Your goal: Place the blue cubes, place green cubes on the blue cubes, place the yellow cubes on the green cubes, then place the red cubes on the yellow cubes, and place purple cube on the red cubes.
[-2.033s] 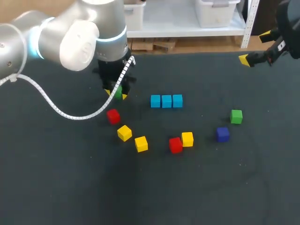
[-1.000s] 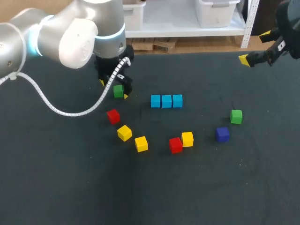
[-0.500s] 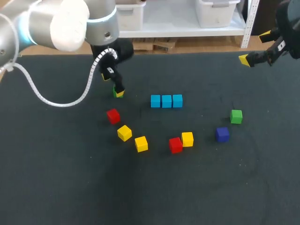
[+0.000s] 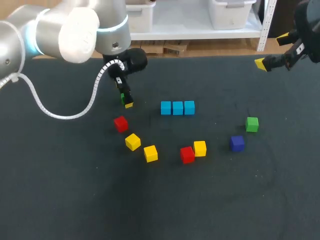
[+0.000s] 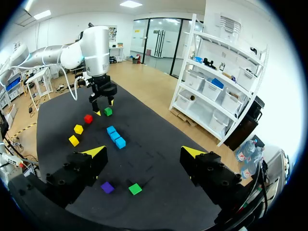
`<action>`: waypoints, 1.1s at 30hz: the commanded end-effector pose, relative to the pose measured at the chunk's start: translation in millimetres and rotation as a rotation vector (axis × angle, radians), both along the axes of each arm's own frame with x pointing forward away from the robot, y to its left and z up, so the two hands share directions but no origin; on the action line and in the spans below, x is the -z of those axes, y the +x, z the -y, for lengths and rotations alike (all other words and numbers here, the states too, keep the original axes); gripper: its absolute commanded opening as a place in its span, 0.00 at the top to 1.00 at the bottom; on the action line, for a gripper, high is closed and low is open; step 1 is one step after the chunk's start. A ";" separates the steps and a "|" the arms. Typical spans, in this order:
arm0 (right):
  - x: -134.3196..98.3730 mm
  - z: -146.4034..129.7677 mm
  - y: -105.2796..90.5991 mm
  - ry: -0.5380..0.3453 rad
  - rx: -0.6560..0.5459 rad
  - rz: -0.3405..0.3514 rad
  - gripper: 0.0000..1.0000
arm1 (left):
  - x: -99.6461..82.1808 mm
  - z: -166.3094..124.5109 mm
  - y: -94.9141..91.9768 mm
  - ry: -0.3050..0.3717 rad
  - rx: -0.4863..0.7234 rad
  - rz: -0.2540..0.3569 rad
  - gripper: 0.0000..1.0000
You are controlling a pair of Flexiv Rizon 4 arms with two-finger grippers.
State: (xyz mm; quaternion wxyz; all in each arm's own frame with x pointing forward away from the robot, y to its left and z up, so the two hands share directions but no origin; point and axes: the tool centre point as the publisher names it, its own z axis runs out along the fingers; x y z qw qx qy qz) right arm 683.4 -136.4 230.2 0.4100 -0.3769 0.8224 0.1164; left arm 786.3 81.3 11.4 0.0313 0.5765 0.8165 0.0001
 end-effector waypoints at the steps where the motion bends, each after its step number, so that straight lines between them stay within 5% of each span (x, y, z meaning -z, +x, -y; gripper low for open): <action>1: 1.6 -1.8 -2.7 -0.005 0.016 0.012 0.00 | 2.5 1.0 7.4 -0.010 0.025 -0.002 0.00; 13: 1.6 -1.8 -2.7 -0.005 0.016 0.012 0.00 | 13.4 -4.1 11.0 -0.002 0.036 -0.029 0.06; 17: 1.6 -1.8 -2.7 -0.005 0.016 0.012 0.00 | 15.1 -4.3 12.2 -0.016 0.044 -0.030 0.19; 20: 1.6 -1.8 -2.7 -0.005 0.016 0.012 0.00 | 15.7 -3.0 11.7 -0.019 0.054 -0.033 0.39; 21: 1.6 -1.8 -2.7 -0.005 0.016 0.012 0.00 | 16.0 -2.7 11.5 -0.020 0.055 -0.036 0.34; 23: 1.6 -1.8 -2.7 -0.005 0.016 0.012 0.00 | 16.8 -2.0 11.2 -0.020 0.059 -0.036 0.41; 25: 1.6 -1.8 -2.7 -0.005 0.016 0.012 0.00 | 17.3 -1.5 11.1 -0.019 0.059 -0.032 0.89; 26: 1.6 -1.8 -2.7 -0.005 0.016 0.012 0.00 | 17.4 -1.2 11.0 -0.021 0.060 -0.031 1.00; 33: 1.6 -1.8 -2.7 -0.005 0.016 0.012 0.00 | 2.8 -1.8 5.1 -0.047 0.068 -0.014 1.00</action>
